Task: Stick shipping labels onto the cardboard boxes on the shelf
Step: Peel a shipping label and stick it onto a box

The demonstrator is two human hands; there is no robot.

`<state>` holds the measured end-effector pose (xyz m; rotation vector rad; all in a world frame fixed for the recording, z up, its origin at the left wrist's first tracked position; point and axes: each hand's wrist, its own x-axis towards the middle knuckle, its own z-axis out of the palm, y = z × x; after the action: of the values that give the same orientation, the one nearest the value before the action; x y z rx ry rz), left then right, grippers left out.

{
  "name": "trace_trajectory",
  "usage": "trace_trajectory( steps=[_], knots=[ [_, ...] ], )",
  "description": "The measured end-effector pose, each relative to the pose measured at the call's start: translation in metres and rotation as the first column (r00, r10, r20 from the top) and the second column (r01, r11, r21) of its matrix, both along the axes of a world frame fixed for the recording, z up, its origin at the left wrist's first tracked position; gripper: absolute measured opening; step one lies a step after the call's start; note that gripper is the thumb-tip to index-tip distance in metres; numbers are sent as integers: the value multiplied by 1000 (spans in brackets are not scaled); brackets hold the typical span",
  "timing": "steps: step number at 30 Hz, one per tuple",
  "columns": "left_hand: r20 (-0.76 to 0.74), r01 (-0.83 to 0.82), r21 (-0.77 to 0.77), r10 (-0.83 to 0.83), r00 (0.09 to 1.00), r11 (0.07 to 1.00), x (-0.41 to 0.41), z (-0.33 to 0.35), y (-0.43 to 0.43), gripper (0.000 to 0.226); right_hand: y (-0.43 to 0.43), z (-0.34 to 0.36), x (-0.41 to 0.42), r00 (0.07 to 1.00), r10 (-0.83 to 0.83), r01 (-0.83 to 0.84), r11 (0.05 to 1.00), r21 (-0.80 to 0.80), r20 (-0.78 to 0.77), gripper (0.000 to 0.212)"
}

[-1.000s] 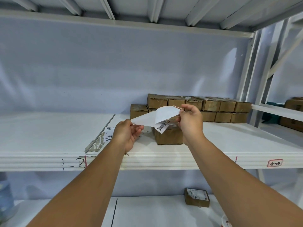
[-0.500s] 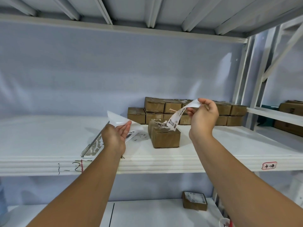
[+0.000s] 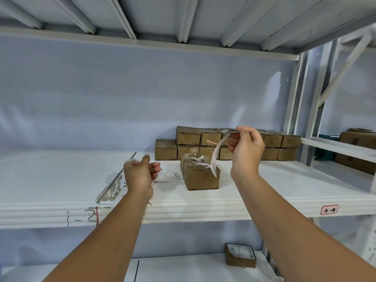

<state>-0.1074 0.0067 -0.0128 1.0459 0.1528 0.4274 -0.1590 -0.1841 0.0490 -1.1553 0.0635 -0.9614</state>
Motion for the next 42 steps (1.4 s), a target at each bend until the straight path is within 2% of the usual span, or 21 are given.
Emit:
trace_trajectory(
  steps=[4,7,10,13,15,17,20,22,25,26,28,29,31,34,39,40,42],
  knots=[
    [-10,14,7,-14,1000,1000,0,0,-2,29,5,1,-5,999,-34,38,981,-188,25,25],
    [31,10,26,-11,999,1000,-3,2,-3,22,12,1,-11,998,-63,70,929,-365,32,23],
    [105,25,204,-48,993,979,-14,6,-7,16,18,1,-13,998,-65,47,816,-576,-11,22],
    [215,116,453,-235,948,884,-39,10,-18,31,22,-2,-10,993,-115,96,661,-744,25,22],
    [230,207,587,-406,884,782,-58,15,-27,27,24,-3,-9,991,-122,113,600,-792,48,22],
    [208,258,649,-493,845,716,-68,19,-37,18,27,-2,-8,992,-114,117,573,-811,63,20],
    [214,119,675,-347,913,728,-71,22,-45,14,29,0,-7,992,-115,108,550,-828,53,17],
    [197,93,631,-274,941,770,-72,22,-47,12,30,1,-8,994,-100,88,544,-835,40,15],
    [131,172,440,-252,959,881,-72,24,-47,12,28,1,-15,993,-119,75,544,-836,12,44],
    [98,193,362,-243,965,912,-70,24,-45,13,26,2,-18,991,-133,57,580,-813,-26,50],
    [41,229,220,-244,969,948,-65,25,-43,14,21,4,-18,985,-70,-62,712,-699,-158,45],
    [23,243,169,-250,968,955,-61,26,-43,16,19,5,-16,969,26,-176,769,-614,-246,38],
    [6,265,114,-267,964,958,-55,29,-44,18,15,2,-12,895,219,-395,793,-465,-388,21],
    [27,304,104,-308,951,947,-44,34,-54,20,9,-4,0,879,286,-435,809,-396,-381,23],
    [109,360,127,-374,921,924,-25,40,-68,40,-7,-6,25,918,193,-324,869,-375,-347,27],
    [119,347,185,-372,921,919,-20,41,-69,43,-10,-8,31,916,199,-325,877,-354,-347,28],
    [136,285,397,-364,921,872,-12,41,-69,54,-14,-12,42,909,227,-336,895,-294,-349,27]
  ],
)
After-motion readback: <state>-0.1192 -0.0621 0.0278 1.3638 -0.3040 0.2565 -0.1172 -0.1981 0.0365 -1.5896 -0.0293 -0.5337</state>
